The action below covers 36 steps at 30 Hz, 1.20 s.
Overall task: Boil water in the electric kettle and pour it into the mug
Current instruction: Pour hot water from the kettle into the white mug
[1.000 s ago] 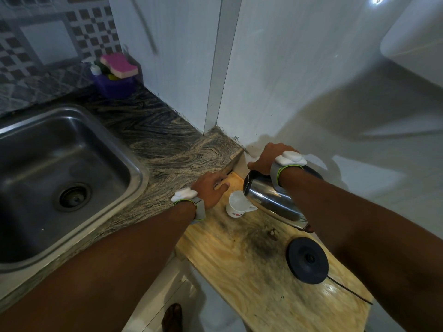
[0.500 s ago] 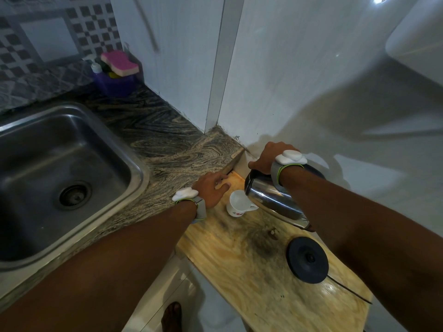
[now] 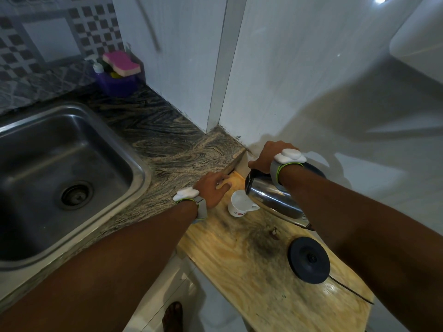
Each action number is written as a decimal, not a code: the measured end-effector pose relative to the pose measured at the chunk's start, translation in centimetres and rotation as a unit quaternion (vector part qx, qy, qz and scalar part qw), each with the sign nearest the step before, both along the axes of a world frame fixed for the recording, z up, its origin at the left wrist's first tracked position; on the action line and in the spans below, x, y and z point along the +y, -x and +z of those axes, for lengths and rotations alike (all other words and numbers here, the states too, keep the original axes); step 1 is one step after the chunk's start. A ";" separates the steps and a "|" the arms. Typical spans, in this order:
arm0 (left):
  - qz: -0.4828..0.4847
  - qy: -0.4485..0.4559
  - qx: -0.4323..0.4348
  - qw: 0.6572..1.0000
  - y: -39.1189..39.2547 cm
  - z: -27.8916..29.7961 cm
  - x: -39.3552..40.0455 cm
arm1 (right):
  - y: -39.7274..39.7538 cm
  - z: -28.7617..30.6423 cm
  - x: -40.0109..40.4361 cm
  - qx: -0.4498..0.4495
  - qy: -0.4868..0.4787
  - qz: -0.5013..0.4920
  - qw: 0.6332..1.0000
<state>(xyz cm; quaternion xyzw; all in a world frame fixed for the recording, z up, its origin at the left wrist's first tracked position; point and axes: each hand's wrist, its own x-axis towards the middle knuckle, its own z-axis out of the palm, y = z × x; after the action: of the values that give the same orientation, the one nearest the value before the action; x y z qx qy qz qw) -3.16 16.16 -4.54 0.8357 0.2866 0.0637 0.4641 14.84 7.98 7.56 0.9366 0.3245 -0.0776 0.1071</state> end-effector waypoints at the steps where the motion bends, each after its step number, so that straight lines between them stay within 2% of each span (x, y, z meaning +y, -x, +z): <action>1: 0.000 0.001 0.000 1.000 0.0 0.0 0.0 | 0.0 0.0 0.0 -0.001 -0.001 -0.001 1.000; 36: 0.006 0.004 -0.009 1.000 0.7 0.4 -0.4 | 1.4 1.3 -0.3 -0.001 0.003 0.000 1.000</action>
<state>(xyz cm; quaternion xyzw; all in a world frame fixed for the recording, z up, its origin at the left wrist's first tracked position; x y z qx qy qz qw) -3.85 15.76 -4.11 0.8317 0.2876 0.0728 0.4692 13.45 7.70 8.84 0.9364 0.3241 -0.0775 0.1102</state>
